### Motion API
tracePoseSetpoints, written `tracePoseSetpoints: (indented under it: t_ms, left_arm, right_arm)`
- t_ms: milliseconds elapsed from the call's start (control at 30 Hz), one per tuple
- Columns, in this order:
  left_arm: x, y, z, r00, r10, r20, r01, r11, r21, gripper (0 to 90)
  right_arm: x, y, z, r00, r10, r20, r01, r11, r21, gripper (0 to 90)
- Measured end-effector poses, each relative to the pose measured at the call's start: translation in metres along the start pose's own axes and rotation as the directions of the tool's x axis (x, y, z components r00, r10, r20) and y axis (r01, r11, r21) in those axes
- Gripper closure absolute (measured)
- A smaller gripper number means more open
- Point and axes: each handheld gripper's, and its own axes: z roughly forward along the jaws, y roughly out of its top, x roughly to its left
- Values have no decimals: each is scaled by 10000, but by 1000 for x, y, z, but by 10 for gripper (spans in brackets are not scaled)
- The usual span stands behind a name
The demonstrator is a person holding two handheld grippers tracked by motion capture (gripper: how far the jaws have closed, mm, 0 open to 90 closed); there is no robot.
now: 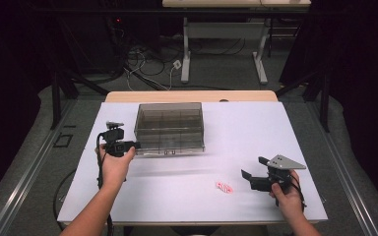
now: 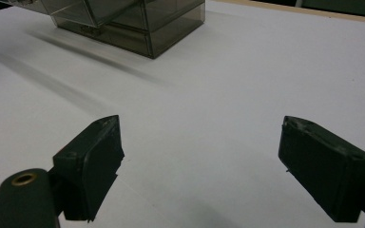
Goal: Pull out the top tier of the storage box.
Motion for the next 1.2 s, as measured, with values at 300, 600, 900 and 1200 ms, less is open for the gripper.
tracePoseSetpoints:
  t_ms: [300,600,900,1200]
  left_arm:
    - [1,0,0,10000,33,36,-33,10000,-38,802]
    - [2,-1,-5,9997,65,225,-62,9999,-154,730]
    - [0,-5,-14,9987,383,327,-363,9975,-602,645]
    - [2,-8,-22,9971,583,486,-525,9921,-1137,570]
  right_arm:
    - [0,0,0,10000,-12,-21,12,10000,51,143]
    - [0,0,0,10000,-12,-8,12,10000,6,143]
    - [0,0,0,10000,-20,-18,20,10000,5,143]
    - [0,0,0,10000,-13,-23,13,10000,63,143]
